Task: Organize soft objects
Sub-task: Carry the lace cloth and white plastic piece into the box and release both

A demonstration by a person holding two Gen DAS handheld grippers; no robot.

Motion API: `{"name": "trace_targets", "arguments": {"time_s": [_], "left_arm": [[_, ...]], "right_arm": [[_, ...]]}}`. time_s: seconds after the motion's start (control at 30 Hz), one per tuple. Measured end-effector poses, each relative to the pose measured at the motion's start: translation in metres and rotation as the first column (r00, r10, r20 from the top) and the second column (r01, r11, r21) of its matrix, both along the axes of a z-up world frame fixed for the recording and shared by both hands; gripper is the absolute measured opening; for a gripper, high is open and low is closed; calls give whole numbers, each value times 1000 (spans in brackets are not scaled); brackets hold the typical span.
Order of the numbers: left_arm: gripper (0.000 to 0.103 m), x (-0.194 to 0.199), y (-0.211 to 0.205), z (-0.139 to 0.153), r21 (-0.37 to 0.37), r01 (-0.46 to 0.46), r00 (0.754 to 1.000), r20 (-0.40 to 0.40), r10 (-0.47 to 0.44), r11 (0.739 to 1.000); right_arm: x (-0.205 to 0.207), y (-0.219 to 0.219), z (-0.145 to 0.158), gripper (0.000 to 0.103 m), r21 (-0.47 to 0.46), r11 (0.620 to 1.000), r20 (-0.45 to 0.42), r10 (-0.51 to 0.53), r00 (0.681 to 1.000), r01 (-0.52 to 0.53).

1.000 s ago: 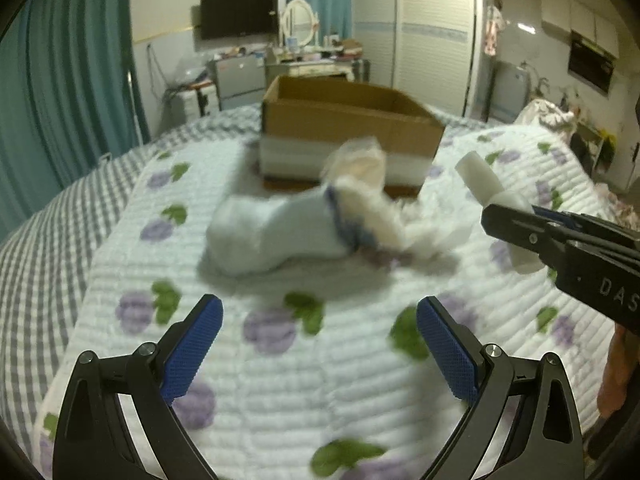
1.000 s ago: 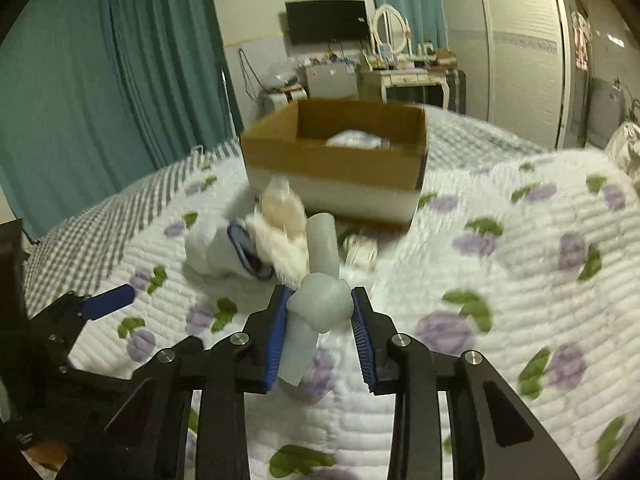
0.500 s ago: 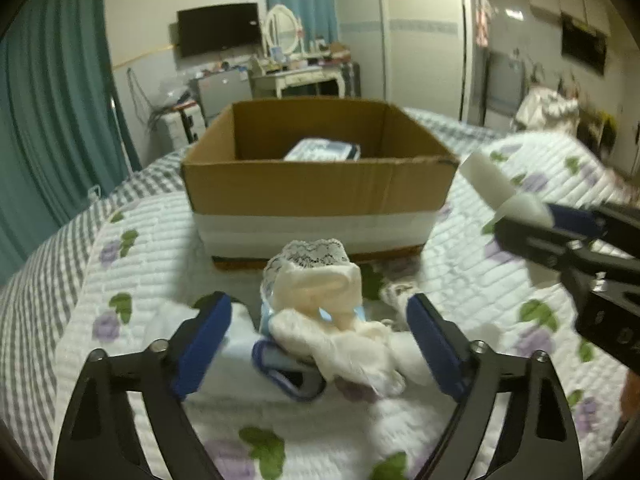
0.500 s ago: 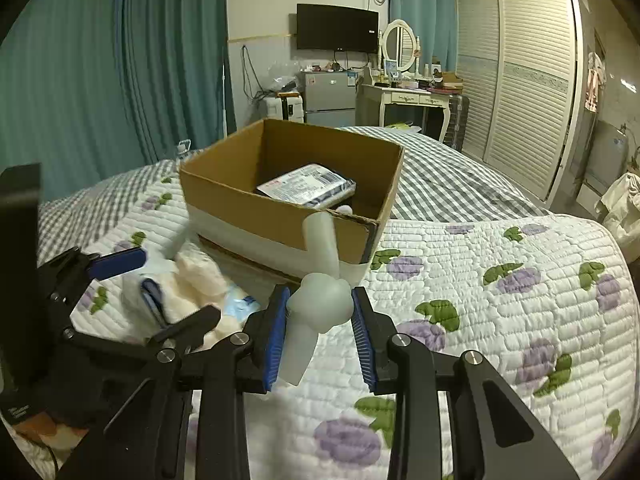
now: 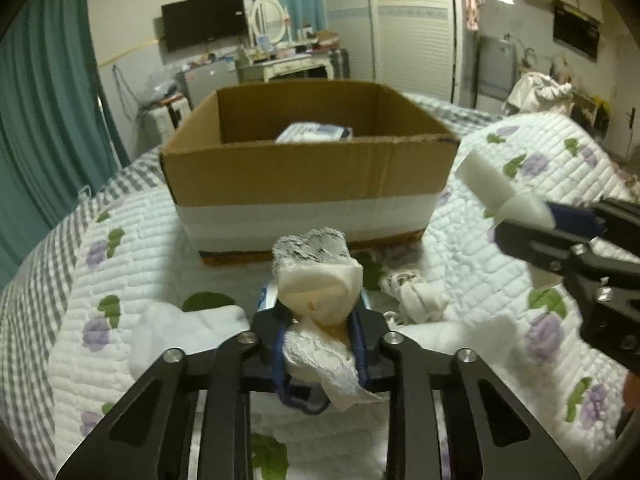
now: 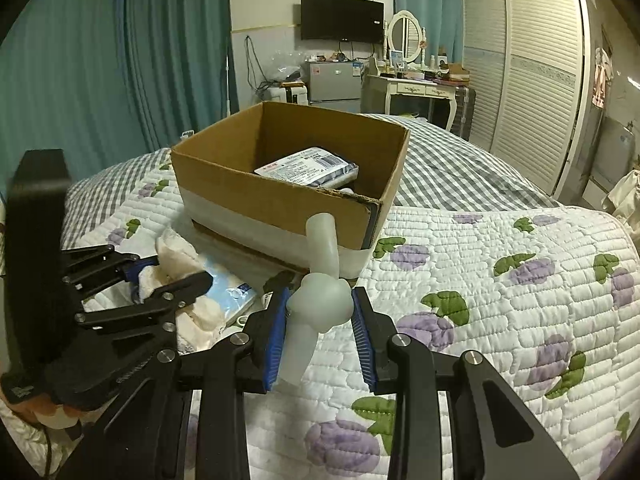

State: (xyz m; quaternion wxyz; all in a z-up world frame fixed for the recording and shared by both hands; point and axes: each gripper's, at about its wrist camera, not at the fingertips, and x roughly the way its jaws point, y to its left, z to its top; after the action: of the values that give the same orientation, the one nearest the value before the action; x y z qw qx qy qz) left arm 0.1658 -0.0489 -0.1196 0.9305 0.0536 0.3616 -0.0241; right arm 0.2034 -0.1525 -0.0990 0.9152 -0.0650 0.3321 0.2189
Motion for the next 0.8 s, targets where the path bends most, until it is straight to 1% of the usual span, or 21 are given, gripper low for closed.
{"name": "trace_targets", "arguments": {"time_s": [0.07, 0.13, 0.23, 0.4, 0.5, 0.67, 0.8], "left_arm": [[22, -5, 1, 13, -4, -2, 1000, 8, 2, 1000], [22, -11, 3, 29, -26, -1, 1000, 19, 2, 1000], [22, -21, 4, 59, -48, -1, 999, 54, 4, 999], [22, -30, 7, 100, -48, -8, 993, 116, 13, 999], [22, -26, 10, 120, -48, -10, 990, 140, 17, 999], [22, -1, 15, 145, -33, -11, 983, 181, 17, 999], [22, 28, 18, 151, -29, -9, 978, 206, 15, 1000]], "right_arm": [[-3, 0, 3, 31, 7, 1000, 5, -1, 1000, 1], [-8, -1, 9, 31, 8, 1000, 17, -2, 1000, 2], [-18, -1, 27, 31, 9, 1000, 50, 3, 999, -4], [-30, -1, 67, 31, 16, 1000, 111, 17, 994, -19], [-30, 0, 90, 31, 19, 999, 147, 25, 989, -28], [-8, 3, 124, 31, 51, 998, 173, 23, 985, -33], [28, 14, 138, 31, 64, 998, 163, 13, 986, -24]]}}
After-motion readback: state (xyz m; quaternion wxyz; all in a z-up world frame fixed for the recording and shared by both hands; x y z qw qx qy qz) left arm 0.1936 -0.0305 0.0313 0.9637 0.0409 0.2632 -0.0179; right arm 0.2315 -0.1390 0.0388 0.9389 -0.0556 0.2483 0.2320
